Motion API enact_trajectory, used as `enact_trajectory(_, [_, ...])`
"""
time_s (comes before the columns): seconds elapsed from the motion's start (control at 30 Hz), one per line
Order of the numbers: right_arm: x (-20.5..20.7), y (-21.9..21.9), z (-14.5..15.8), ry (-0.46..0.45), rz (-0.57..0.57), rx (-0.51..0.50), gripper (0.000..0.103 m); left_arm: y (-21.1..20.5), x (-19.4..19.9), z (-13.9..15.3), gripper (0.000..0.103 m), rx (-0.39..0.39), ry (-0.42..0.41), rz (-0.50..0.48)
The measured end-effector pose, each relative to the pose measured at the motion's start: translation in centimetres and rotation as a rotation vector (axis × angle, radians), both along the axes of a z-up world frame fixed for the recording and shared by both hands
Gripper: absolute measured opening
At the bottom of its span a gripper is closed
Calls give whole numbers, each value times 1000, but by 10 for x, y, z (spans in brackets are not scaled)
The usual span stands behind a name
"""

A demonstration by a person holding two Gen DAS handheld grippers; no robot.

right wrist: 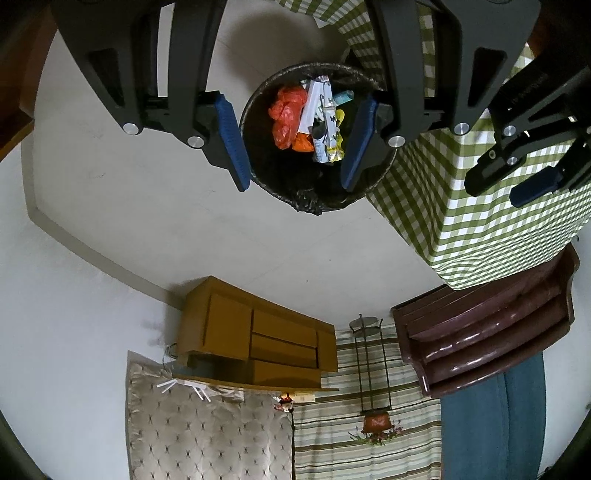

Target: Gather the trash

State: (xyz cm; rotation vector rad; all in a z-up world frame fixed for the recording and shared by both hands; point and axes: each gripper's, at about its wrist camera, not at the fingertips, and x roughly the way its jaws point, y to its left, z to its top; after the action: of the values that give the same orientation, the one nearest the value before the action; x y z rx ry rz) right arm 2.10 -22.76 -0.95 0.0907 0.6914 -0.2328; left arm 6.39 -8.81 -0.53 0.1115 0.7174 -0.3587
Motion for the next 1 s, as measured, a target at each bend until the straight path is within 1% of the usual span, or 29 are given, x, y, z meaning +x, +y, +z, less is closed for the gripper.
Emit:
enact_trajectory(0.07, [-4, 2, 4, -6, 1, -4, 52, 2, -4, 3, 67, -2, -7, 4])
enact_trajectory(0.1, [-6, 2, 5, -10, 1, -5, 56, 4, -7, 6, 68, -5, -12, 5])
enact_trajectory(0.3, [-25, 10, 18, -29, 8, -31, 56, 12, -25, 18, 71, -7, -52, 28])
enact_trajectory(0.53, [-42, 13, 31, -52, 1, -33, 58, 24, -40, 27, 75, -11, -73, 56])
enact_trajectory(1.0, [-50, 17, 33, -60, 5, -32, 58, 31, -48, 29, 76, -17, -75, 69])
